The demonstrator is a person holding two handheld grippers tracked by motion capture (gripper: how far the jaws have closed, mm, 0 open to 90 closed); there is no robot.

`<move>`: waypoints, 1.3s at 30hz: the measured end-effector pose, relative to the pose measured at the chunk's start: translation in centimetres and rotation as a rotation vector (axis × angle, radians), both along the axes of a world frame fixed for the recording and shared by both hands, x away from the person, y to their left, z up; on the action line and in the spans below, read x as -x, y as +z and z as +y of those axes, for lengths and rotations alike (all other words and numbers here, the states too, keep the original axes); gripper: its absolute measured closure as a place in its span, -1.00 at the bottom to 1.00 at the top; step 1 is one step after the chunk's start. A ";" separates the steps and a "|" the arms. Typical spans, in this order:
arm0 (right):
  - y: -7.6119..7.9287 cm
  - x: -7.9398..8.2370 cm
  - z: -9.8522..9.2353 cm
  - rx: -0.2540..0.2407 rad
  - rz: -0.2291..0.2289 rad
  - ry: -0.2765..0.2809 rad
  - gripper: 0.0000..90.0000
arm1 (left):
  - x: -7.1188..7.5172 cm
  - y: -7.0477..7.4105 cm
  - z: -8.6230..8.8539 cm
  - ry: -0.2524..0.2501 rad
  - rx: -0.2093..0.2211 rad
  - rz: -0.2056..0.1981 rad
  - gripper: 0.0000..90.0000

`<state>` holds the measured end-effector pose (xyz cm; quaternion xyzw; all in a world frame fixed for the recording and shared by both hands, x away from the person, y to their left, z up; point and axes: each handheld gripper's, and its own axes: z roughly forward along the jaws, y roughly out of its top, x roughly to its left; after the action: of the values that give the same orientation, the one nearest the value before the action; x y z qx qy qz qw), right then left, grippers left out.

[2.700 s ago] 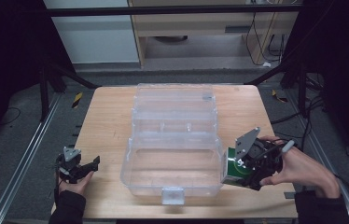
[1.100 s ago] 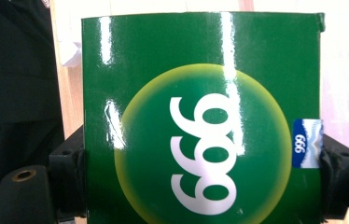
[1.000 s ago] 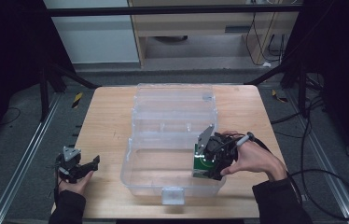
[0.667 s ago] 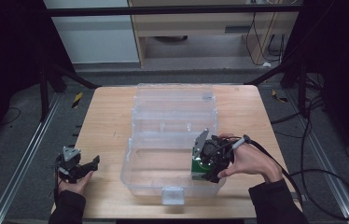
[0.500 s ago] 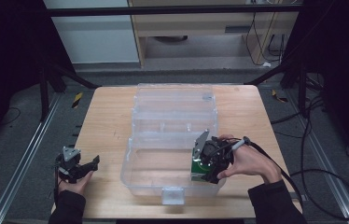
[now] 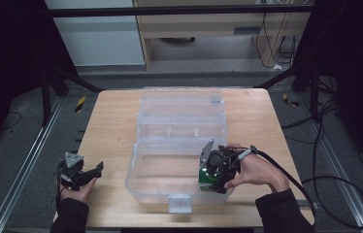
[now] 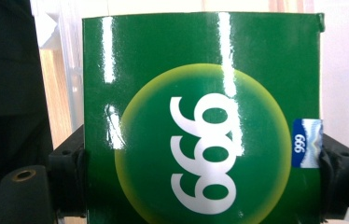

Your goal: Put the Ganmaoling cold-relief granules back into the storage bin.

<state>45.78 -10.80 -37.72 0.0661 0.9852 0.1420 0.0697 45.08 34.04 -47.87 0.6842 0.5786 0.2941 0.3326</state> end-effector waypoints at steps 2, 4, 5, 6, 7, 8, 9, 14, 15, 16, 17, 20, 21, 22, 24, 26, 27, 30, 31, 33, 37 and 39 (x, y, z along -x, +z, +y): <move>-0.3 -0.1 -0.2 -0.013 0.010 -0.012 -0.65 | 0.0 0.0 0.0 0.000 0.000 -0.001 -0.48; -0.7 -0.1 -0.3 -0.006 0.005 -0.008 -0.65 | 0.0 0.0 0.0 0.000 -0.002 0.002 -0.48; -0.8 -0.1 -0.3 -0.001 0.001 -0.004 -0.65 | 0.0 0.0 0.0 0.000 -0.001 0.002 -0.48; -0.9 -0.1 -0.2 0.001 0.003 -0.005 -0.65 | 0.0 0.0 0.0 0.001 -0.001 0.001 -0.48; -1.0 -0.1 -0.2 0.002 0.004 -0.005 -0.65 | 0.0 0.0 0.0 0.000 -0.001 -0.001 -0.48; -1.1 -0.1 -0.1 -0.002 0.004 -0.005 -0.65 | 0.0 0.0 0.0 0.001 0.001 -0.002 -0.48; -1.2 -0.2 -0.1 -0.005 0.007 -0.004 -0.65 | 0.0 0.0 0.0 0.000 0.002 -0.002 -0.48; -1.9 -0.4 -0.2 -0.012 0.022 -0.014 -0.65 | 0.0 0.0 0.0 -0.001 0.001 0.000 -0.48; -2.1 -0.5 -0.3 -0.014 0.028 -0.024 -0.65 | 0.0 0.0 0.0 -0.001 0.000 0.000 -0.48; -2.3 -0.5 -0.4 -0.015 0.023 -0.020 -0.66 | 0.0 0.0 0.0 -0.001 0.000 0.001 -0.48; -2.4 -0.5 -0.5 -0.015 0.018 -0.015 -0.66 | 0.0 0.0 0.0 -0.001 -0.001 0.002 -0.48; -2.5 -0.5 -0.4 -0.010 0.021 -0.018 -0.67 | 0.0 0.0 0.0 -0.001 -0.001 0.001 -0.48; -2.6 -0.6 -0.4 -0.007 0.022 -0.019 -0.67 | 0.0 0.0 0.0 -0.001 0.000 0.001 -0.48; -2.7 -0.7 -0.3 -0.004 0.021 -0.017 -0.68 | 0.0 0.0 0.0 -0.001 0.000 0.001 -0.48; -2.9 -0.7 -0.2 0.001 0.015 -0.019 -0.69 | 0.0 0.0 0.0 -0.001 0.000 0.003 -0.48; -3.0 -0.8 -0.2 0.008 0.021 -0.023 -0.67 | 0.0 0.0 0.0 0.000 0.002 0.001 -0.48; -3.2 -0.7 -0.1 0.025 0.014 -0.013 -0.67 | 0.0 -0.1 0.0 0.000 0.002 0.001 -0.48; -3.4 -0.7 -0.1 0.035 0.012 -0.009 -0.67 | 0.0 0.0 0.0 -0.001 0.000 0.002 -0.48; -3.4 -0.7 -0.1 0.034 0.011 -0.009 -0.67 | 0.0 0.0 0.0 -0.001 0.000 0.002 -0.48; -3.4 -0.7 -0.1 0.035 0.011 -0.010 -0.68 | 0.0 0.0 0.0 -0.001 0.000 0.002 -0.48; -3.2 -0.7 -0.2 0.022 0.013 -0.013 -0.74 | 0.0 -0.1 0.0 -0.002 0.000 0.003 -0.48; -2.6 -0.6 -0.4 -0.014 0.010 -0.022 -0.74 | 0.0 -0.1 0.0 -0.002 -0.001 0.003 -0.48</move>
<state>46.42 -11.24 -40.31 0.0782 0.9837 0.1479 0.0657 45.12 34.04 -47.92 0.6853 0.5783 0.2932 0.3316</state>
